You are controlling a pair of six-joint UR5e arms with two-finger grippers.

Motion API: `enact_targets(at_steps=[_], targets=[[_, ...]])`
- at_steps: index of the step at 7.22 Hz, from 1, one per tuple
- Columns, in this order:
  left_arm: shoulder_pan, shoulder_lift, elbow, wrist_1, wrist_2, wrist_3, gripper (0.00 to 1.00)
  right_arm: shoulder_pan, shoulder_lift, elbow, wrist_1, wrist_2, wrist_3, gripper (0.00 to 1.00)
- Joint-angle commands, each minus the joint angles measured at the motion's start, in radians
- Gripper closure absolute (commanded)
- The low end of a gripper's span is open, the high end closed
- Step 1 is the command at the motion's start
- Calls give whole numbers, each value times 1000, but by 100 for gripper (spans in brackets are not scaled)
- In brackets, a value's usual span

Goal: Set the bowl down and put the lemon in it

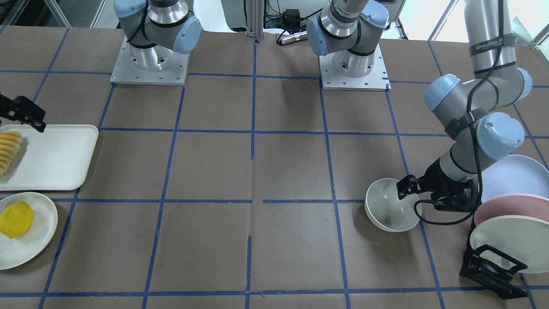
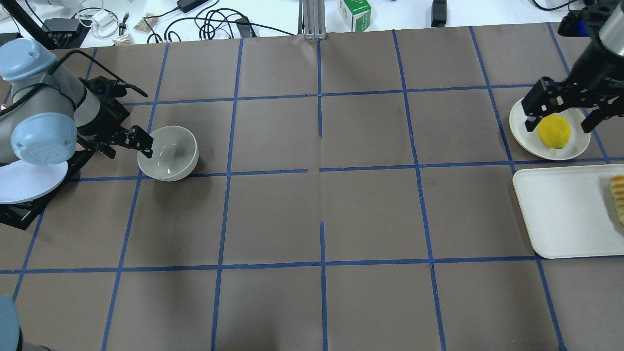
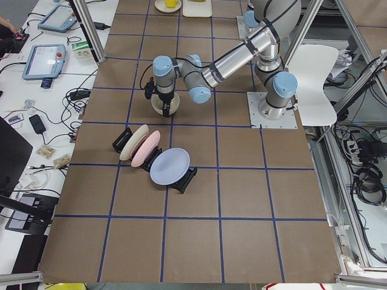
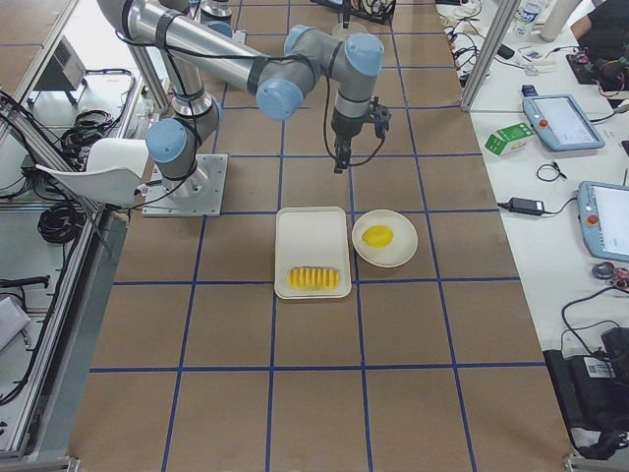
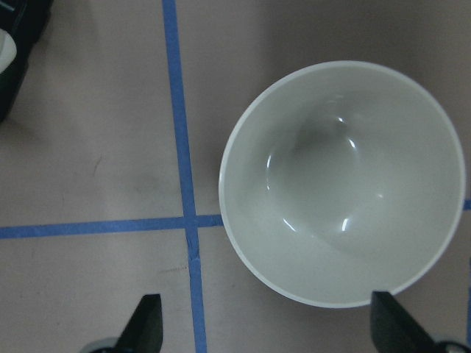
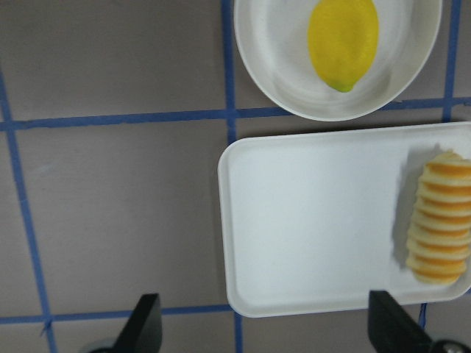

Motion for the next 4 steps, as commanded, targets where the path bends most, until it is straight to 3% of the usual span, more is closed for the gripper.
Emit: enact_targets(at_steps=[1, 2, 3, 4], targets=[[0, -43, 3, 27, -15, -13, 23, -83, 135, -11, -179, -2, -101, 0], [2, -51, 3, 30, -12, -1, 50, -83, 163, -5, -200, 1, -109, 0], [8, -56, 4, 30, -14, 2, 87, -83, 198, -14, -200, 3, -109, 0], [8, -57, 6, 30, -14, 2, 100, -81, 230, -20, -264, 18, -159, 0]])
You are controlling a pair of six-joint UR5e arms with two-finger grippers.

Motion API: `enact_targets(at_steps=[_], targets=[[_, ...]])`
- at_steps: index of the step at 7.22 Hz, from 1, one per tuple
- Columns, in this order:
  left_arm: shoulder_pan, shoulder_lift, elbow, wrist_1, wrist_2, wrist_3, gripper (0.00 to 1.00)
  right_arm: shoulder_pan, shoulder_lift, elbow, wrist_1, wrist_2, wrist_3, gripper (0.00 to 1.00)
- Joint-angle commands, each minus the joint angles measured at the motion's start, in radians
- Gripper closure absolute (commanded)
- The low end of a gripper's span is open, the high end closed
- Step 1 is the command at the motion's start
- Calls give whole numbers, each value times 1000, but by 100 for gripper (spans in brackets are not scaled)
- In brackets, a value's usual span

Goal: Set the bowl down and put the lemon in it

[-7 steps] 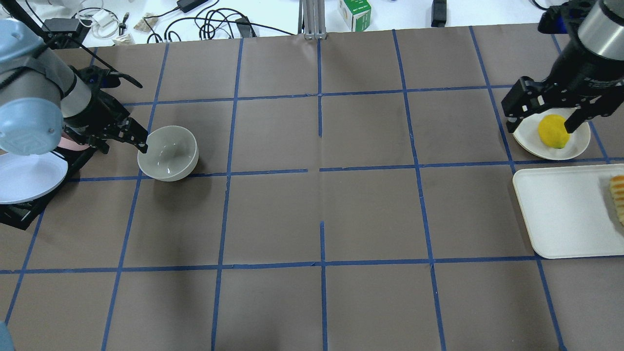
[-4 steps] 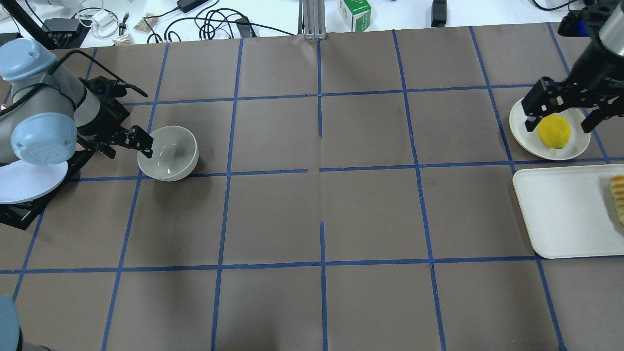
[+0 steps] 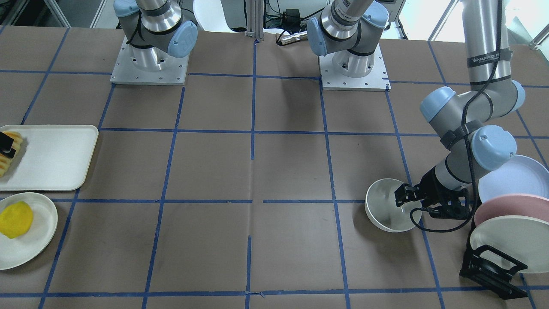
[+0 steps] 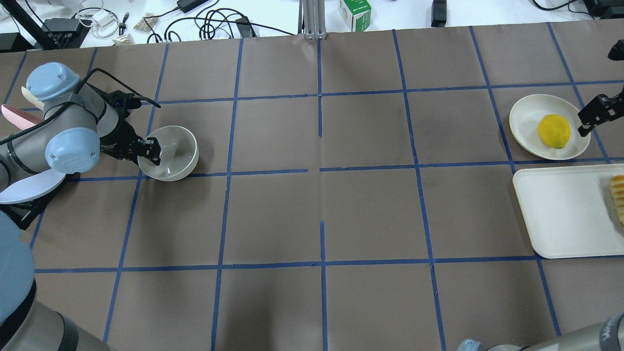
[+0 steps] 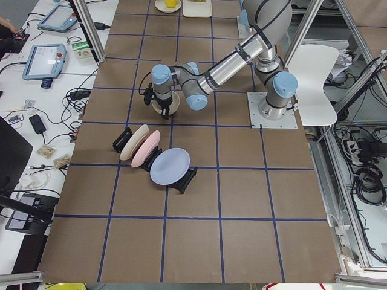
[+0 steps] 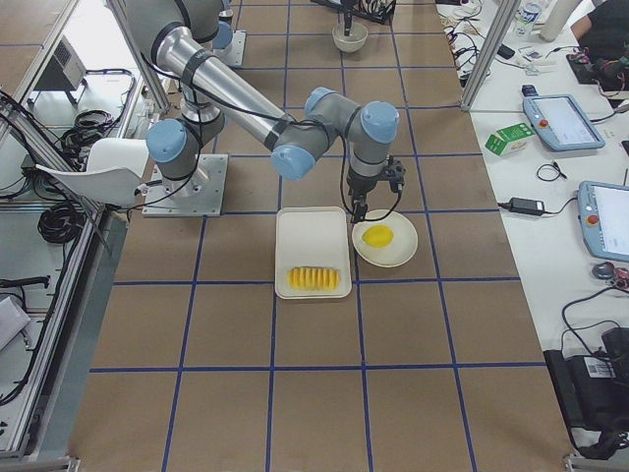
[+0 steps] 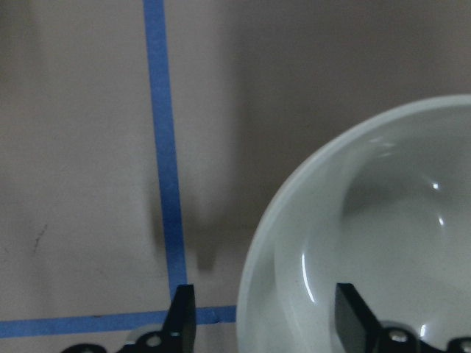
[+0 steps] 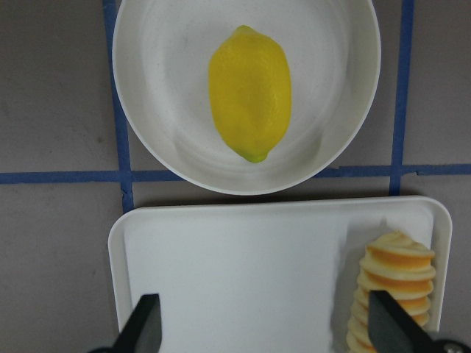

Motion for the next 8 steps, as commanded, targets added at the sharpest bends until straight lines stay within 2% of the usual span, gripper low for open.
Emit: enact_targets(at_steps=[1, 2, 4, 5, 6, 8], targets=[[2, -4, 6, 1, 0, 0, 100, 0, 86, -10, -142, 39, -178, 0], [2, 5, 22, -10, 6, -1, 100, 0, 124, -9, -208, 39, -217, 0], [-39, 43, 80, -118, 3, -16, 100, 3, 162, -9, -221, 78, -166, 0], [-98, 57, 85, -130, 4, -41, 100, 8, 163, -7, -220, 88, -140, 0], [-164, 60, 91, -128, 1, -153, 100, 21, 165, -7, -221, 88, -136, 0], [-290, 48, 91, -121, -3, -320, 100, 25, 244, -21, -270, 88, -130, 0]])
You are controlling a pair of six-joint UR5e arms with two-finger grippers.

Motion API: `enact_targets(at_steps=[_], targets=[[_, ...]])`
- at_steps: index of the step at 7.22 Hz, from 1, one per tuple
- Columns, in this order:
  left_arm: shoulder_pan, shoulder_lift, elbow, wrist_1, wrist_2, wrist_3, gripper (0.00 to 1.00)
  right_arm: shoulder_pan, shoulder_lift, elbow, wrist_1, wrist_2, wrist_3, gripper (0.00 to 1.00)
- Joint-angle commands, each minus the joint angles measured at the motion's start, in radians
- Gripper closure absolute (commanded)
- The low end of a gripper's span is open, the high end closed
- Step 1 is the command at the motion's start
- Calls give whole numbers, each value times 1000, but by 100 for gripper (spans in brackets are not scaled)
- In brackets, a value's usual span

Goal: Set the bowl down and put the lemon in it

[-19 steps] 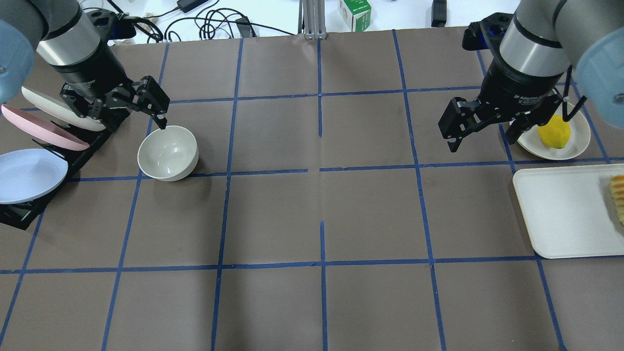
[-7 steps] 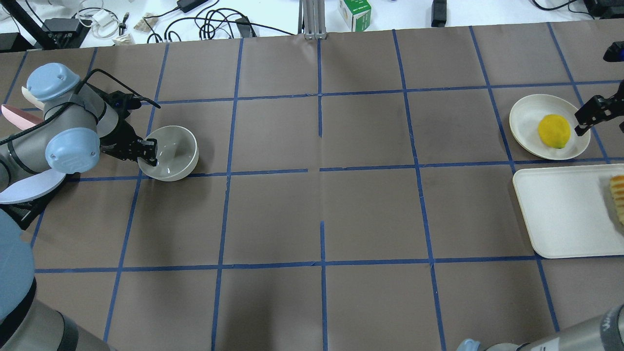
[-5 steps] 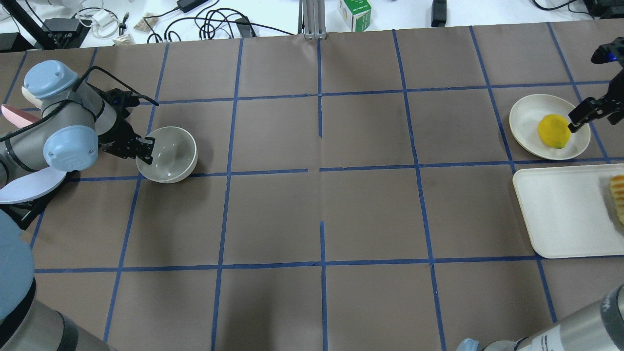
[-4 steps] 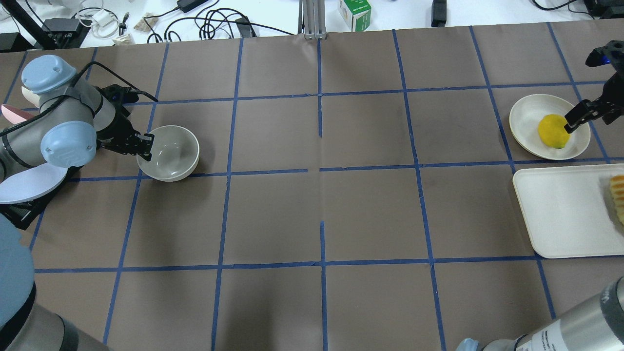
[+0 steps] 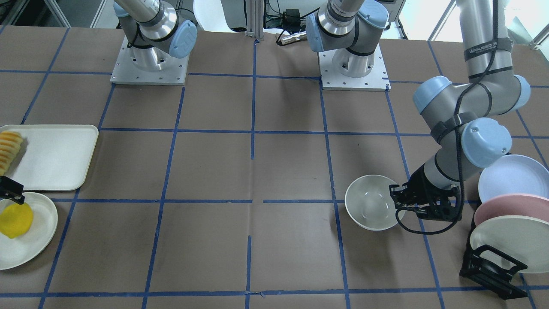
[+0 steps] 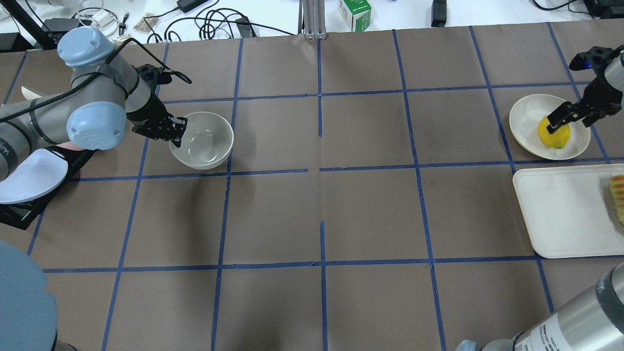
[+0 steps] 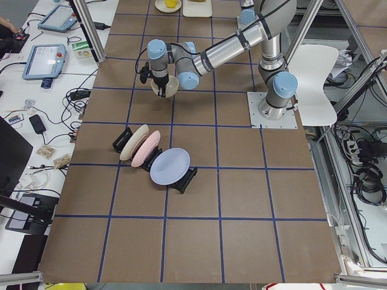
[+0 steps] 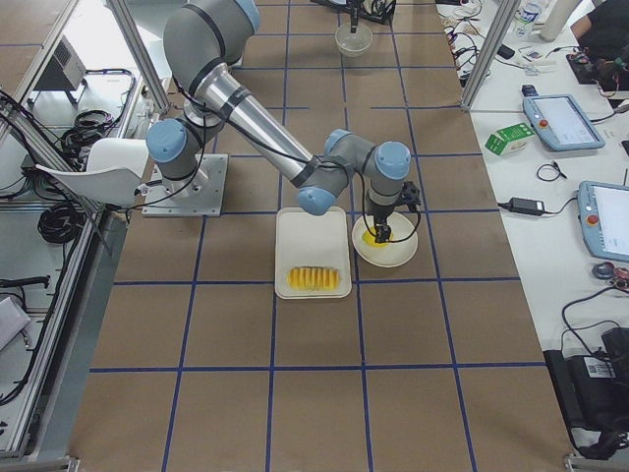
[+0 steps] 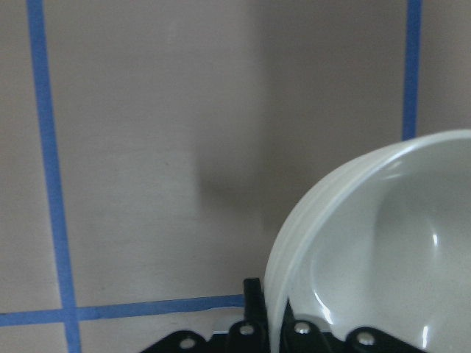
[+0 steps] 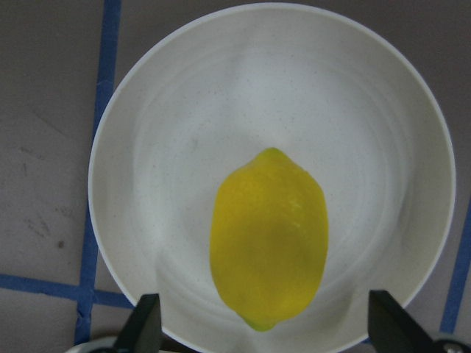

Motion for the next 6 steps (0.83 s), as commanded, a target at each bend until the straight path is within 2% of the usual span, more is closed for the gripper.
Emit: enact_targets(at_steps=[1, 2, 3, 4, 5, 6], targets=[[-168, -21, 2, 20, -6, -221, 100, 9, 83, -22, -50, -1, 18, 0], [-245, -32, 1, 78, -12, -342, 100, 11, 96, -44, -59, -1, 15, 0], [-300, -41, 1, 86, -45, -460, 100, 11, 104, -44, -49, -2, 18, 15], [-328, -43, 1, 89, -82, -529, 100, 12, 96, -45, -23, -17, 23, 58], [-336, -46, -10, 89, -84, -544, 100, 12, 85, -47, 22, -19, 30, 92], [-347, -56, -12, 92, -84, -542, 100, 12, 56, -47, 66, -18, 36, 100]])
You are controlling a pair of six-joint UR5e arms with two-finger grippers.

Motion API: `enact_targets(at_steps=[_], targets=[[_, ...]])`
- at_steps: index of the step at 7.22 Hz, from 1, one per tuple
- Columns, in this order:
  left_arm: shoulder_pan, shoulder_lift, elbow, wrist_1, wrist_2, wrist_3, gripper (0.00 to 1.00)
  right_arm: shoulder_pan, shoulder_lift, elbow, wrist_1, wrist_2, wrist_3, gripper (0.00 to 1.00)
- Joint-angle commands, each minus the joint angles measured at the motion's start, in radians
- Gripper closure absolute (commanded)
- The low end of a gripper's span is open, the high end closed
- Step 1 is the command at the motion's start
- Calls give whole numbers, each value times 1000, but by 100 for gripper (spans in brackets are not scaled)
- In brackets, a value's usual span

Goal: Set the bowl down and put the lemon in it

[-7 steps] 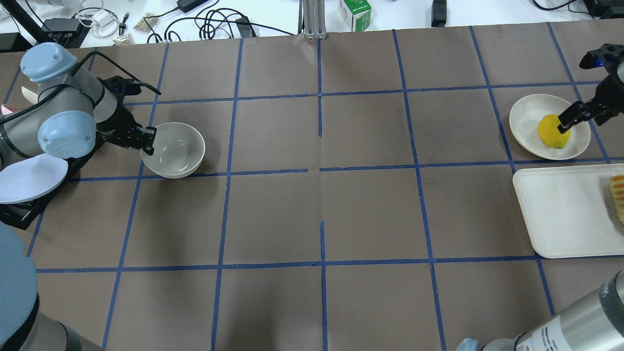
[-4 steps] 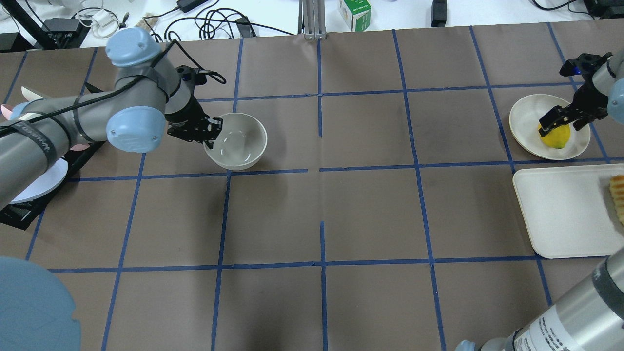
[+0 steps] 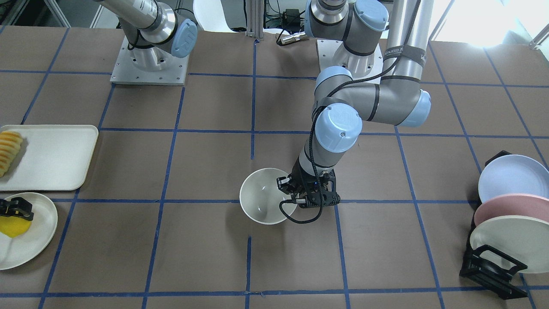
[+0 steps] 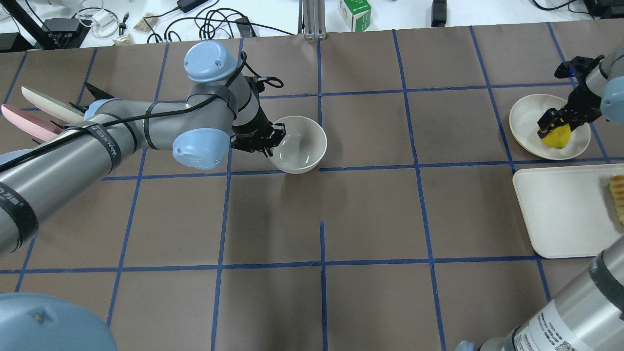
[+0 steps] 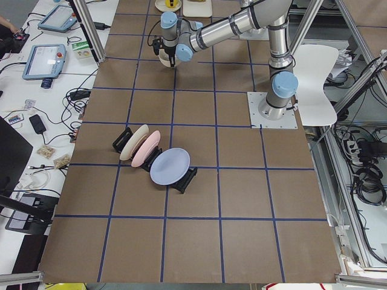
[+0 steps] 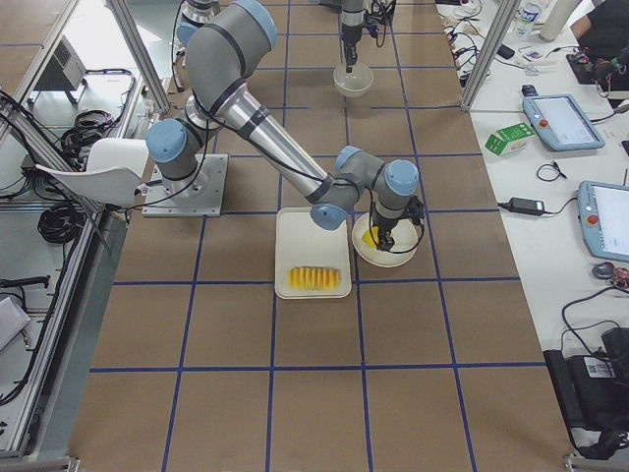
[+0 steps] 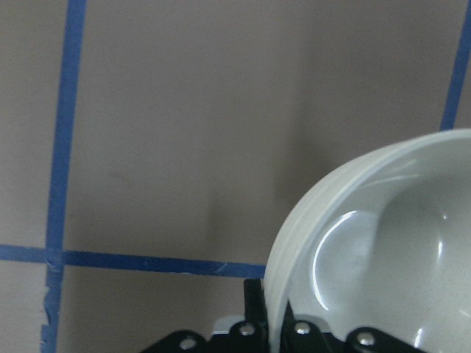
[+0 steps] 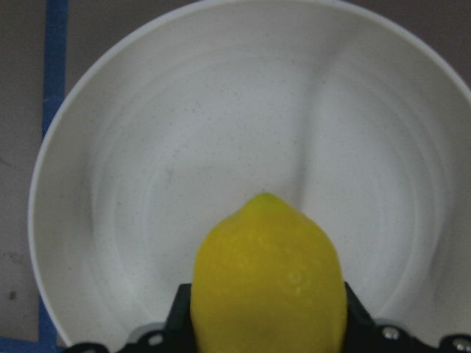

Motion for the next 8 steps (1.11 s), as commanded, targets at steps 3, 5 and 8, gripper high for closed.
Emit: enact_targets(at_steps=[3, 5, 8], targets=[[-55, -42, -6, 86, -8, -68, 100, 63, -122, -1, 159, -3, 100, 100], [-55, -56, -12, 98, -5, -74, 22, 172, -218, -1, 277, -1, 283, 100], [-8, 40, -5, 6, 39, 88, 2, 336, -301, -1, 349, 9, 495, 100]])
